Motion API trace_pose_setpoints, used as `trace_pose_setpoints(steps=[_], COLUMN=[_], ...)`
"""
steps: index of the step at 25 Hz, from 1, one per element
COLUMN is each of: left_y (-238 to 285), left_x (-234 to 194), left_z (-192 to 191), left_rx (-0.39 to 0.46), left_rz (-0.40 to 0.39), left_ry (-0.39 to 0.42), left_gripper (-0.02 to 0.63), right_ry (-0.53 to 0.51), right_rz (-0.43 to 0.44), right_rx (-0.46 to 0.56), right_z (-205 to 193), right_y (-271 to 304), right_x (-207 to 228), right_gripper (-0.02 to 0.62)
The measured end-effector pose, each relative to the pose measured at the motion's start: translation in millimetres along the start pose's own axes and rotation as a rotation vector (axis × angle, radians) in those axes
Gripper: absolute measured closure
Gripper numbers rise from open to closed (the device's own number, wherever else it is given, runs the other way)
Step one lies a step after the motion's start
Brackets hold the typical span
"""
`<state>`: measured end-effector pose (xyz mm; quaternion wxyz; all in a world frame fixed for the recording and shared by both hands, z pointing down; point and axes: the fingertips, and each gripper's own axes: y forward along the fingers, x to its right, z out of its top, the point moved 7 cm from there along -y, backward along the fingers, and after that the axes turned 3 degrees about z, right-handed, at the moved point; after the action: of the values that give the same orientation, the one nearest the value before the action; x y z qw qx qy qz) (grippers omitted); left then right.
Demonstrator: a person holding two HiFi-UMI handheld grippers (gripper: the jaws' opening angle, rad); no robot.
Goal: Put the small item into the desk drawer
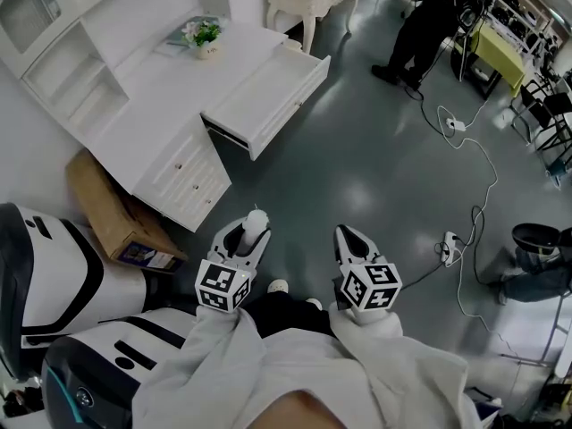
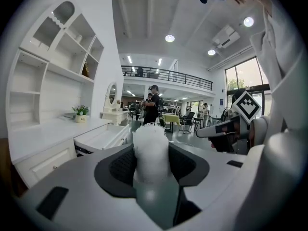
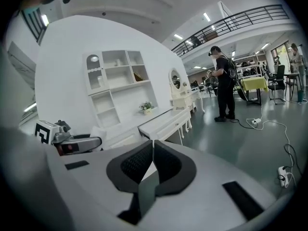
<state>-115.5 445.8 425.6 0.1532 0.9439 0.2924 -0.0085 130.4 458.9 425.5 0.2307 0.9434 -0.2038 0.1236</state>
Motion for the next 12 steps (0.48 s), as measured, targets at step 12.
trace_pose_setpoints(steps=[12], left_y=[-18], left_x=[-28], left_z=[-23], left_rx=[-0.049], left_rz=[-0.013], left_ry=[-0.018], left_gripper=[0.410], right_ry=[0.025], right_rz=[-0.001], right_rx=[-0.039], right_z=[-22], right_y=[22], right_x=[-31], right_gripper=[0.560])
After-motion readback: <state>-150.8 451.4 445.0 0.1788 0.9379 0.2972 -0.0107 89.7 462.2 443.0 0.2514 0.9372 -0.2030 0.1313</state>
